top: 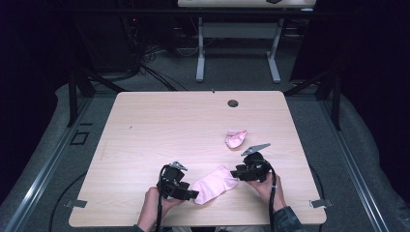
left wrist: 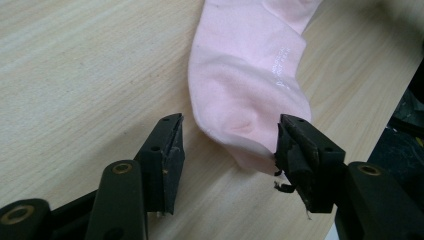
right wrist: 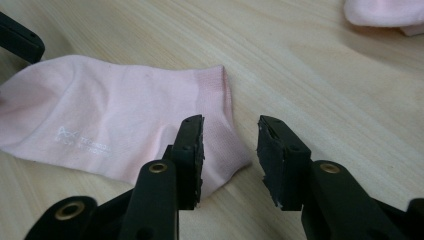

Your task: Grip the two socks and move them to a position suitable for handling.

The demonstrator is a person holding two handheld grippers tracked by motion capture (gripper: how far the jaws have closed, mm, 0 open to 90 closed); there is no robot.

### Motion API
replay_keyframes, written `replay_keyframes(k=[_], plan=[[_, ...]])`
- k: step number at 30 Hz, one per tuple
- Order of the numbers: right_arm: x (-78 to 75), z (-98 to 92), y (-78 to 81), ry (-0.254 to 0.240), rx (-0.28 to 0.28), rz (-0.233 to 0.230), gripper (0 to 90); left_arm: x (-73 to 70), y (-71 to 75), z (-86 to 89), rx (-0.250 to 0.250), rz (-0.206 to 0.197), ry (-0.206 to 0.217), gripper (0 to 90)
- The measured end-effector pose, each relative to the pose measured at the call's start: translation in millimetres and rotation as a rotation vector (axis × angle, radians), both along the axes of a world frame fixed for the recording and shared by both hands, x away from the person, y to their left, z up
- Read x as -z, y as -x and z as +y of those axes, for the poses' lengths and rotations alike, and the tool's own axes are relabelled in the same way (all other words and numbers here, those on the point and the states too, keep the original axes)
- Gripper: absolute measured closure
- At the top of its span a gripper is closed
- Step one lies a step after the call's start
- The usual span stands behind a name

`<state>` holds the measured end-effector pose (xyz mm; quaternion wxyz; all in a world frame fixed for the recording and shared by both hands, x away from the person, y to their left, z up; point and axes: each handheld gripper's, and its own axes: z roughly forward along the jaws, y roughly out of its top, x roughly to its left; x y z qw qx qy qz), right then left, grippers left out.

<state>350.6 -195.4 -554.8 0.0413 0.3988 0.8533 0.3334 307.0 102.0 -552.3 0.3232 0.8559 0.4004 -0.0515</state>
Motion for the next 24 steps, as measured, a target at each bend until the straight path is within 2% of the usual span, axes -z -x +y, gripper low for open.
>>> replay_keyframes(k=[3, 7, 11, 15, 22, 24], plan=[[3.7, 4.2, -0.2, 0.022, -0.011, -0.005, 65.0, 2.7, -0.4, -3.6, 0.012, -0.005, -0.028, 48.9], [7.5, 8.3, 1.8, 0.050, -0.030, -0.010, 70.3, 6.2, -0.2, -5.8, 0.005, -0.015, -0.045, 61.4], [7.4, 8.9, 3.8, 0.052, -0.041, -0.006, 77.2, 8.2, 0.3, -4.7, 0.008, -0.029, -0.056, 73.6], [8.6, 9.2, 6.7, 0.046, -0.049, -0.004, 82.7, 9.7, 0.5, -3.8, 0.006, -0.040, -0.062, 81.5], [8.8, 5.3, 13.8, 0.029, -0.045, 0.008, 88.9, 9.2, 0.8, -0.8, 0.017, -0.058, -0.074, 87.5], [7.9, 3.2, 15.9, 0.042, -0.048, 0.012, 89.1, 9.2, 0.9, -0.1, 0.014, -0.058, -0.074, 87.8]])
